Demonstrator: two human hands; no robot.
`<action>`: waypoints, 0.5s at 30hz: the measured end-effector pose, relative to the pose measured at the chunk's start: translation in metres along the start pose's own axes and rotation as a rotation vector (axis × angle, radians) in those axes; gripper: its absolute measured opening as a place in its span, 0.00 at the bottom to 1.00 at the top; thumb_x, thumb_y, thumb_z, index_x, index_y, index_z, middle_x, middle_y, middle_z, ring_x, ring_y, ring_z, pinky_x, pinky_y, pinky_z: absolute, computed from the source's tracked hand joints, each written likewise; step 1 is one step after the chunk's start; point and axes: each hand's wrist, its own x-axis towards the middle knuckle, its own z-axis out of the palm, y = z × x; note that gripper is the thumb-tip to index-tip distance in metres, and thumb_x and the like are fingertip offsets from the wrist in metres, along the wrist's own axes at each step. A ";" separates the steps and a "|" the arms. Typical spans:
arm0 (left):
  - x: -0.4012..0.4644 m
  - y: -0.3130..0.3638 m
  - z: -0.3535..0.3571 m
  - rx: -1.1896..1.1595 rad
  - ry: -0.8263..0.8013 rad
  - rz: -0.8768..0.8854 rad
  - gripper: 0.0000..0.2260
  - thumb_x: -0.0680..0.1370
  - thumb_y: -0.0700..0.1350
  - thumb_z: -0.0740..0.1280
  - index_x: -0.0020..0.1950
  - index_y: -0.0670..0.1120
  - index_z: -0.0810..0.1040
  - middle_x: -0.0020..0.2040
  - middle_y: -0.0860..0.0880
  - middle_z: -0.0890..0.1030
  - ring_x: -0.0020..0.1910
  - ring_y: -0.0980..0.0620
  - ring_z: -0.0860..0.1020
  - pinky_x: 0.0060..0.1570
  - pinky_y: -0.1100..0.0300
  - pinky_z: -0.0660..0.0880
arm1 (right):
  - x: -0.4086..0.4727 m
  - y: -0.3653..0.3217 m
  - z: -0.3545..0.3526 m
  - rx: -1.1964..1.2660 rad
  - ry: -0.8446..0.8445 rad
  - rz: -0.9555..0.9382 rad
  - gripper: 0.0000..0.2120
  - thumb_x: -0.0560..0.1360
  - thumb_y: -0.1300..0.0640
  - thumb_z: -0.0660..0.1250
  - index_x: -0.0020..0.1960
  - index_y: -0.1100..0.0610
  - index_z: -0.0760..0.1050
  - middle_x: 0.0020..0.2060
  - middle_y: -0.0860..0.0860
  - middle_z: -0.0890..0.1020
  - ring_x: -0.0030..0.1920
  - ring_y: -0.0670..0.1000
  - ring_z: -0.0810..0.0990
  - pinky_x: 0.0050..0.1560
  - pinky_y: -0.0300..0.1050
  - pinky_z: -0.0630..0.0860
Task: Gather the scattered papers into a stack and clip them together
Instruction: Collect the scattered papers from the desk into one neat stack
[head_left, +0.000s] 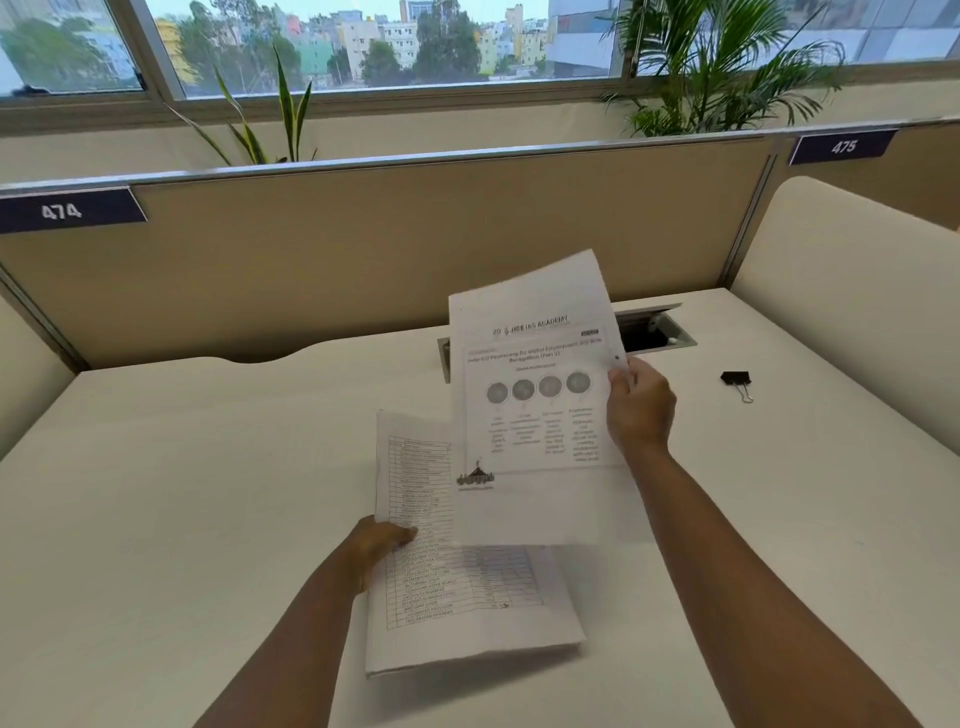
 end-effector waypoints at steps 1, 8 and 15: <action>0.000 -0.001 0.000 0.000 -0.009 -0.003 0.14 0.74 0.32 0.65 0.60 0.34 0.76 0.57 0.36 0.79 0.58 0.37 0.77 0.64 0.40 0.70 | 0.000 0.010 0.006 0.002 -0.069 0.074 0.12 0.78 0.62 0.58 0.57 0.64 0.77 0.53 0.61 0.81 0.50 0.58 0.79 0.49 0.47 0.75; 0.003 -0.002 -0.003 0.039 -0.034 -0.024 0.14 0.73 0.33 0.65 0.59 0.35 0.76 0.51 0.38 0.82 0.50 0.39 0.80 0.53 0.47 0.77 | -0.032 0.077 0.036 -0.116 -0.413 0.278 0.08 0.75 0.65 0.60 0.42 0.60 0.77 0.40 0.55 0.76 0.43 0.52 0.73 0.42 0.41 0.65; 0.007 -0.008 0.002 -0.158 -0.047 -0.029 0.14 0.78 0.46 0.62 0.58 0.40 0.76 0.48 0.40 0.82 0.46 0.42 0.81 0.44 0.51 0.78 | -0.057 0.096 0.053 -0.162 -0.469 0.376 0.08 0.74 0.63 0.64 0.49 0.62 0.81 0.47 0.59 0.83 0.46 0.57 0.79 0.42 0.40 0.67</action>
